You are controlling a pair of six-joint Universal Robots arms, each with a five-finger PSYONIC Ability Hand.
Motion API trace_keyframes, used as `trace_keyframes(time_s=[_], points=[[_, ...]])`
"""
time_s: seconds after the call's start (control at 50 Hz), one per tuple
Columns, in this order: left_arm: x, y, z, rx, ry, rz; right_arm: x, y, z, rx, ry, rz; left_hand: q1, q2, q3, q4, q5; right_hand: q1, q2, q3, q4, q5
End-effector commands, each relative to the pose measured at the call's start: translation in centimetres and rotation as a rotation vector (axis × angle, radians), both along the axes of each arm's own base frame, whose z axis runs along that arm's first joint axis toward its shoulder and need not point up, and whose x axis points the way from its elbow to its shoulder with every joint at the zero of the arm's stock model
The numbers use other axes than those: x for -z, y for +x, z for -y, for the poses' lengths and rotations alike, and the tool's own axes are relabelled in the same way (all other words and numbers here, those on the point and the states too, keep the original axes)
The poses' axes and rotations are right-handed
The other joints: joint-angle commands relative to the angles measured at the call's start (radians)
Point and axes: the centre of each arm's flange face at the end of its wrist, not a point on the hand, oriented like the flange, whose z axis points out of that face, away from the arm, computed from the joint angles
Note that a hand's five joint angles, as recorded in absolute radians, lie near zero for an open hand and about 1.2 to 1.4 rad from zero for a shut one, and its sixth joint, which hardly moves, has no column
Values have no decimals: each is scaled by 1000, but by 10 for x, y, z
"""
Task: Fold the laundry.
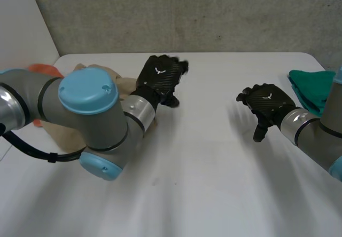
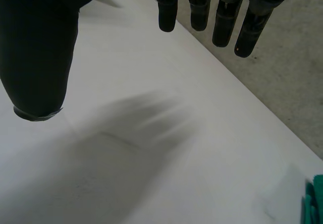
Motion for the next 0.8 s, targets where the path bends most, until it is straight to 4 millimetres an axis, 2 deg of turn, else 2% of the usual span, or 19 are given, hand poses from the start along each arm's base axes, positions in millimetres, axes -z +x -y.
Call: trace_keyframes(time_s=[0.02,0.06,0.08,0.12,0.16,0.2,0.22,0.28,0.3,0.34,0.36,0.42,0.46,0.58,0.66,0.8], points=[[-15,4,-2,-14,-9,-63,2,-2,0,16,13,7,-405,-495,-497,-497,-486,-31,-47,-42,-62,-76],[-20,14,3,-46,-26,-46,3,-2,-1,20,21,5,-405,-495,-497,-497,-486,-31,-47,-42,-62,-76],[-22,30,12,-97,-44,-10,3,-2,-2,18,24,5,-405,-495,-497,-497,-486,-31,-47,-42,-62,-76],[-22,50,23,-156,-53,37,4,1,-6,6,30,4,-402,-492,-494,-494,-483,-31,-47,-42,-62,-76],[-18,73,31,-213,-60,113,4,9,-15,-26,44,5,-405,-495,-497,-497,-486,-31,-47,-42,-62,-76],[-19,84,32,-238,-62,144,2,21,-26,-71,50,6,-408,-498,-500,-500,-489,-31,-47,-42,-62,-76],[-19,89,32,-249,-62,157,0,37,-39,-130,49,13,-408,-498,-500,-500,-489,-31,-47,-42,-62,-76],[-23,103,32,-281,-65,171,-6,61,-59,-221,33,32,-408,-498,-500,-500,-489,-31,-47,-42,-62,-76],[-25,112,34,-305,-64,171,-10,79,-71,-283,19,48,-408,-498,-500,-500,-489,-31,-47,-42,-62,-76],[-28,123,39,-339,-63,170,-13,96,-80,-332,13,70,-408,-498,-500,-500,-489,-31,-47,-42,-62,-76],[-30,130,42,-358,-63,168,-12,104,-83,-351,18,80,-411,-501,-502,-503,-492,-31,-47,-42,-62,-76],[-33,153,47,-419,-49,152,4,144,-90,-419,65,139,-411,-501,-503,-503,-492,-31,-47,-42,-62,-76],[-32,159,49,-434,-39,145,7,166,-94,-455,67,175,-411,-501,-503,-503,-492,-31,-47,-42,-62,-76],[-26,185,61,-511,15,97,25,212,-105,-556,45,212,-411,-501,-503,-503,-492,70,54,59,39,25],[-25,189,61,-523,33,71,36,230,-104,-577,17,233,-411,-501,-503,-503,-492,144,128,133,112,98],[-20,191,59,-525,57,63,59,248,-98,-584,10,227,-414,-504,-505,-506,-495,252,237,241,221,207]])
